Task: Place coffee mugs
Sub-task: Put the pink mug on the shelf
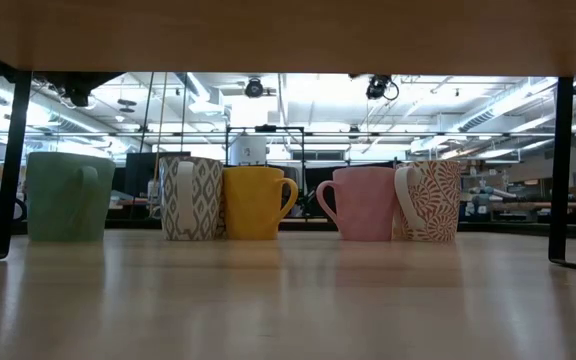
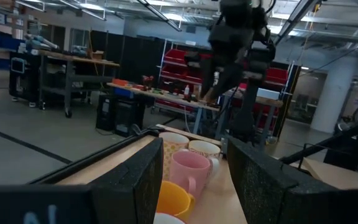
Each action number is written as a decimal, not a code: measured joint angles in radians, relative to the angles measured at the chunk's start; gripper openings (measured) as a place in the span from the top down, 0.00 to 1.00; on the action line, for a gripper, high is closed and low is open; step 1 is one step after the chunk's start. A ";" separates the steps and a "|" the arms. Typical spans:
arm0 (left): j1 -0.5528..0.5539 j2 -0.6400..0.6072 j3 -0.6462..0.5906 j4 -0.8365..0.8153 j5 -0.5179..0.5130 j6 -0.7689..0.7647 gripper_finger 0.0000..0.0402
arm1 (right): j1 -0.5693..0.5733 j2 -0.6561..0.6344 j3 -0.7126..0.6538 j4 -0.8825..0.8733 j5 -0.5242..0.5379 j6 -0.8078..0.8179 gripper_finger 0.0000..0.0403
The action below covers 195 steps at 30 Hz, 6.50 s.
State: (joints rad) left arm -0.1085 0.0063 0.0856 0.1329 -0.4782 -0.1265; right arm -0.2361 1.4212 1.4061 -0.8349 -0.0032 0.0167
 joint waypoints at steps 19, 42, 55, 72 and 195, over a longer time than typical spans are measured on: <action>0.000 0.000 0.000 -0.013 0.000 -0.001 0.54 | -0.124 0.001 -0.198 0.113 -0.024 -0.019 0.75; 0.000 0.000 0.001 -0.057 0.000 -0.002 0.54 | -0.217 0.001 -0.214 0.075 -0.115 0.008 0.75; 0.000 0.000 0.001 -0.056 0.000 -0.002 0.54 | -0.177 0.107 -0.213 0.132 -0.122 -0.096 0.75; 0.000 0.000 0.001 -0.056 0.001 -0.002 0.54 | -0.177 0.165 -0.213 0.125 -0.069 -0.099 0.75; 0.000 0.000 0.001 -0.063 0.001 -0.002 0.54 | 0.654 0.280 0.369 -0.549 -0.023 0.449 0.93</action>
State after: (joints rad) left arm -0.1089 0.0063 0.0868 0.0697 -0.4774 -0.1280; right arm 0.4181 1.7016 1.7748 -1.3838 -0.0267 0.4655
